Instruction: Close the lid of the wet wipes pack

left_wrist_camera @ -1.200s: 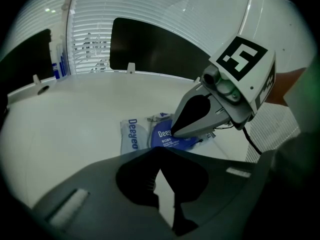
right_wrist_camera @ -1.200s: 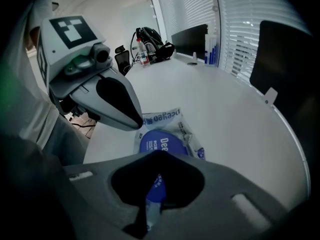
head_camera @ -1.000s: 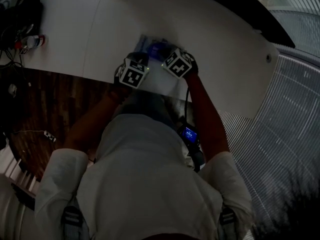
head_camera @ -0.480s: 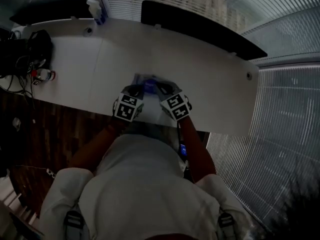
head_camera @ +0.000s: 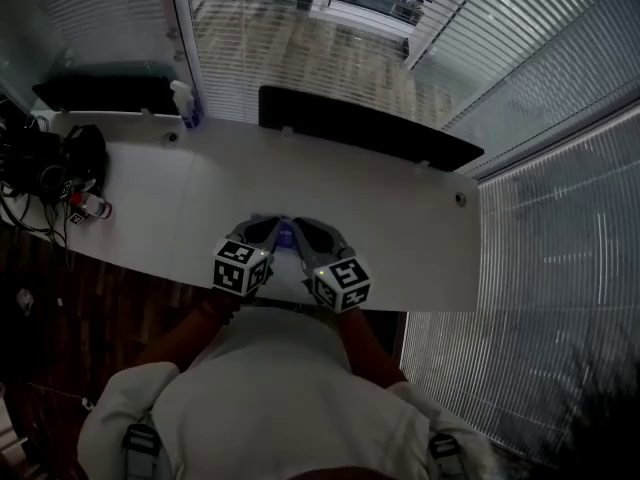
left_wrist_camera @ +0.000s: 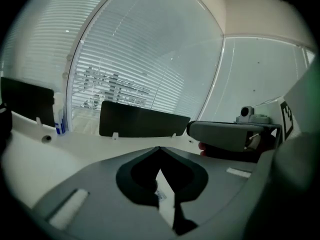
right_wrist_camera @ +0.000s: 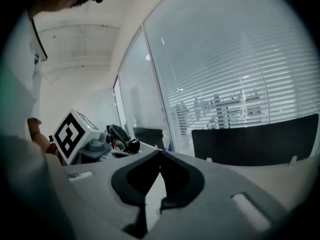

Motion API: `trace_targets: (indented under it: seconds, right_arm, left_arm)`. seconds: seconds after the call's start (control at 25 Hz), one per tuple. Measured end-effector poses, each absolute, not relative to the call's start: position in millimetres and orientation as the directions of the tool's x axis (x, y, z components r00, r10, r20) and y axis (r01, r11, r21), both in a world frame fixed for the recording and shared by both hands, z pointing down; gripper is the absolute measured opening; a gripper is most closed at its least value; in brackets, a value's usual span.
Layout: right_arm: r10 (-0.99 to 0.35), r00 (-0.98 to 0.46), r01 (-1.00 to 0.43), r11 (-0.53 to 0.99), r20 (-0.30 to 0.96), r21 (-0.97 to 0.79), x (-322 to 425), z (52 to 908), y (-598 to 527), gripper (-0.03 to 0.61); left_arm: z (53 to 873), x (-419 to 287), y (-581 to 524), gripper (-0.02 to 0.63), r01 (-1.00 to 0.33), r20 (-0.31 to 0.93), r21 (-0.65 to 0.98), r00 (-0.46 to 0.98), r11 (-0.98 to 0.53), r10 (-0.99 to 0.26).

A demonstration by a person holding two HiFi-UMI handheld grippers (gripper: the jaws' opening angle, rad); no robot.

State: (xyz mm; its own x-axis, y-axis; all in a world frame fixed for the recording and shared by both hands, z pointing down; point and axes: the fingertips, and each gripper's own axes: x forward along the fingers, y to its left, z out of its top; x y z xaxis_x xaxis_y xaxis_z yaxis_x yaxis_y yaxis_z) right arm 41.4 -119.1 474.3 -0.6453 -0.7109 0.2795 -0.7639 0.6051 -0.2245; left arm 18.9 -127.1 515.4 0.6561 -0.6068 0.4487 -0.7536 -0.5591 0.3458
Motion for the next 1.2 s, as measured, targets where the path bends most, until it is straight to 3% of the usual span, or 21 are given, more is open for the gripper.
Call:
trace_targets:
  seconds: [0.48, 1.2]
  right_arm:
    - [-0.831, -0.556, -0.815, 0.537, 0.033, -0.218, 83, 393, -80, 0.0]
    - [-0.847, -0.531, -0.828, 0.528, -0.035, -0.188, 101, 353, -60, -0.002]
  left_arm:
    - [435, 44, -101, 0.002, -0.693, 0.25, 0.331, 0.719, -0.641, -0.648]
    - [402, 55, -82, 0.002, -0.683, 0.179, 0.305, 0.726, -0.664, -0.665]
